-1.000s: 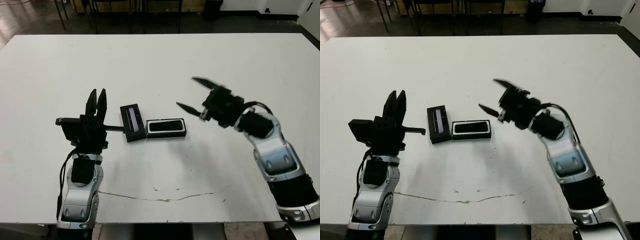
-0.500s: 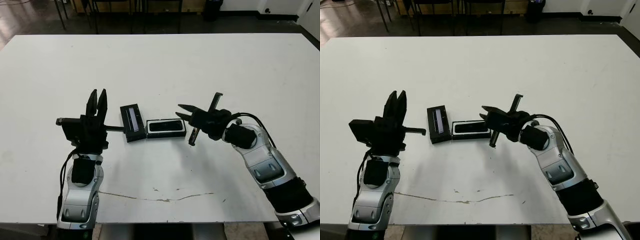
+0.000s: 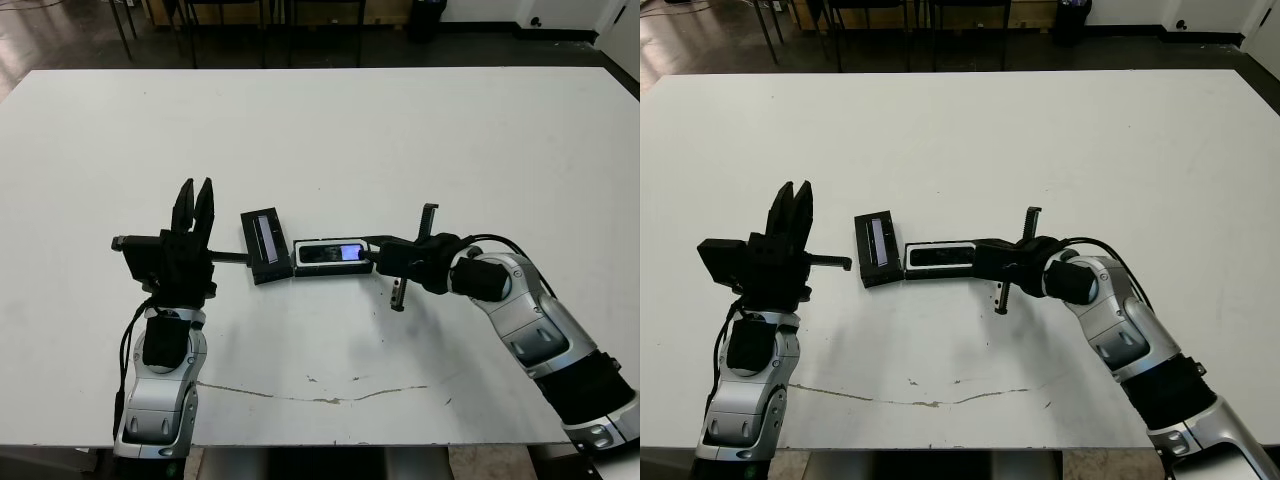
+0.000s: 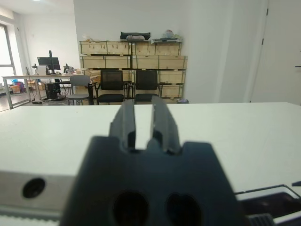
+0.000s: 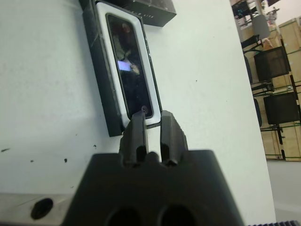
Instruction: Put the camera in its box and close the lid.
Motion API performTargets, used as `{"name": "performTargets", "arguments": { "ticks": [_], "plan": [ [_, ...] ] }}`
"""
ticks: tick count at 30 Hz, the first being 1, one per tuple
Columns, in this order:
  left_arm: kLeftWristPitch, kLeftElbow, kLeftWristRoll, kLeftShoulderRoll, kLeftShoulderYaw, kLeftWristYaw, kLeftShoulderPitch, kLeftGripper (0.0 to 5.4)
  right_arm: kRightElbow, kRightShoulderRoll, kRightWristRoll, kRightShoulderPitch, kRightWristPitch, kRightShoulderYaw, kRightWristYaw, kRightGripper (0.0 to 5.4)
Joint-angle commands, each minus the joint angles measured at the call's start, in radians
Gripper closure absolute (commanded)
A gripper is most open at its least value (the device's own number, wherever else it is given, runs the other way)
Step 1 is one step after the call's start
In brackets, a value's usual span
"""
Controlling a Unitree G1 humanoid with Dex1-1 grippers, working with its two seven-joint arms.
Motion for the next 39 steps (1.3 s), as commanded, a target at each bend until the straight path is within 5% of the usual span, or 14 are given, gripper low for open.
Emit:
{"name": "performTargets", "arguments": {
  "ticks": [1, 9, 12, 18, 24, 31, 39],
  "plan": [
    [0.012, 0.016, 0.004, 0.009, 0.002, 0.001, 0.001, 5.40, 0.006, -0.006, 0.031, 0.023, -0.018, -0.042, -0.029, 5.39],
    [0.034, -0.010, -0.011, 0.056, 0.034, -0.024, -0.052, 5.40, -0.024, 0.188, 0.208, 0.052, -0.018, -0.305, -0.369, 5.39],
    [0.080, -0.036, -0.010, 0.125, 0.053, -0.073, -0.119, 5.40, -0.039, 0.205, 0.265, 0.029, 0.008, -0.356, -0.395, 5.39],
    [0.406, -0.041, -0.034, 0.475, 0.029, -0.431, -0.393, 5.40, -0.100, 0.192, 0.336, 0.039, 0.058, -0.383, -0.373, 5.39],
    [0.507, 0.218, 0.058, 0.727, -0.265, -0.966, -0.794, 5.40, -0.148, 0.161, 0.354, 0.054, 0.099, -0.380, -0.340, 5.39],
    [0.490, 0.533, 0.236, 0.616, -0.545, -1.208, -1.049, 5.40, -0.178, 0.150, 0.352, 0.070, 0.127, -0.374, -0.337, 5.39],
    [0.376, 0.804, 0.318, 0.470, -0.638, -1.260, -1.108, 5.40, -0.177, 0.145, 0.352, 0.098, 0.119, -0.362, -0.332, 5.39]
  ]
}}
